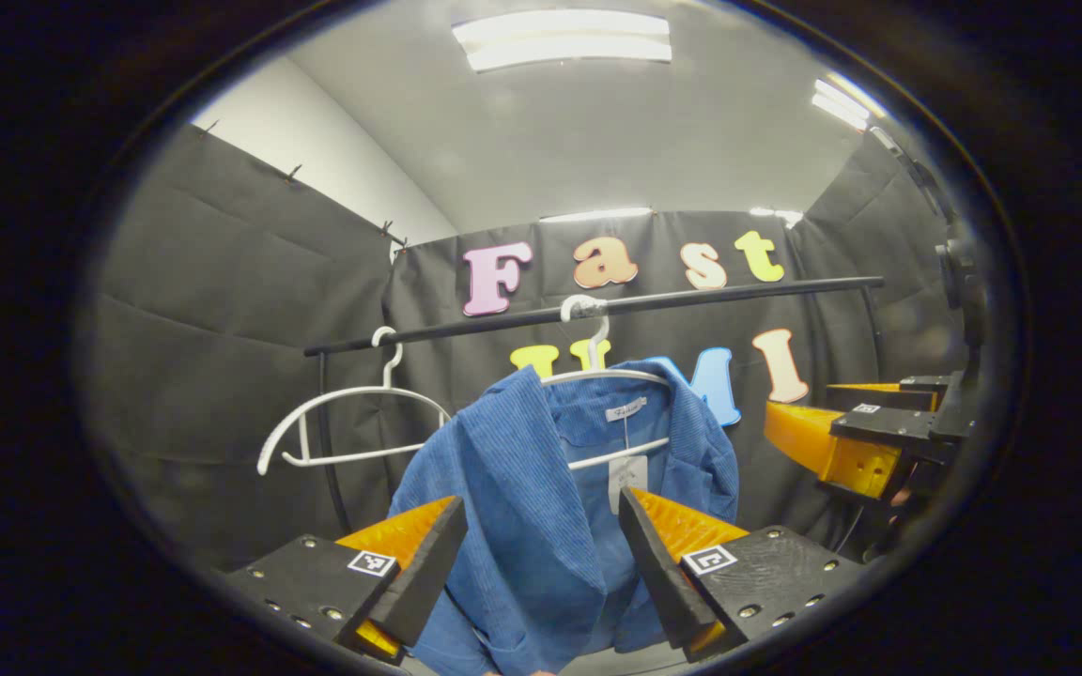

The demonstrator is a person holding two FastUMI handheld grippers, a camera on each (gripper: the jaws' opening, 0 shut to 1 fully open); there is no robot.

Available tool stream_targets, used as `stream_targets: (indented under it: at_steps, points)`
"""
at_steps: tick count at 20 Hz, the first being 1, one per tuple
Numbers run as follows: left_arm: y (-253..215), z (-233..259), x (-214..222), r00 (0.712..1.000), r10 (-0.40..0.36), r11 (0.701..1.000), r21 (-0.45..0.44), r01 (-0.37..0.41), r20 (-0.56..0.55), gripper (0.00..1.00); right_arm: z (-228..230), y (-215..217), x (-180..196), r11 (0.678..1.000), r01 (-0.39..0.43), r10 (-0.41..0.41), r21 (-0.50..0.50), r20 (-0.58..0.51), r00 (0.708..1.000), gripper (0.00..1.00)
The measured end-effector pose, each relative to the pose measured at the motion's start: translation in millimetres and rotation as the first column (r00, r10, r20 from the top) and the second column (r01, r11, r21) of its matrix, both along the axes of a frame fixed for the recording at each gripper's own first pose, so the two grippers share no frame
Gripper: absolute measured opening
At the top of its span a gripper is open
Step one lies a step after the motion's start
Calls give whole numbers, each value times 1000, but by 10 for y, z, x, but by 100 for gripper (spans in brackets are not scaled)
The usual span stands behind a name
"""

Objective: Grasp the clothes on the hanger with both hands and then place them into the laundry hamper below.

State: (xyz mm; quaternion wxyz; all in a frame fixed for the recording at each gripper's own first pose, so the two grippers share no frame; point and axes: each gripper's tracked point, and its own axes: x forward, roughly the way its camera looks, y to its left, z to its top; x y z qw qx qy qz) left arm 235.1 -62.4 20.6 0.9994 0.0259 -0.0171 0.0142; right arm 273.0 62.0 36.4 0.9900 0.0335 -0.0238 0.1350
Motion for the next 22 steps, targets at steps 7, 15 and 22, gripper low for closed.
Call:
stream_targets:
  at_steps: [7,15,22]
  points:
    - [-11,-391,563,994,93,995,-29,-95,-53,94,-428,195,536,994,-106,106,1,-49,993,95]
    - [106,-784,917,971,208,978,15,-208,-119,94,-862,445,992,982,-188,187,-8,-99,978,95]
    - [189,-982,932,956,246,967,-22,-253,-162,94,-1216,702,1193,977,-208,211,37,-198,957,95]
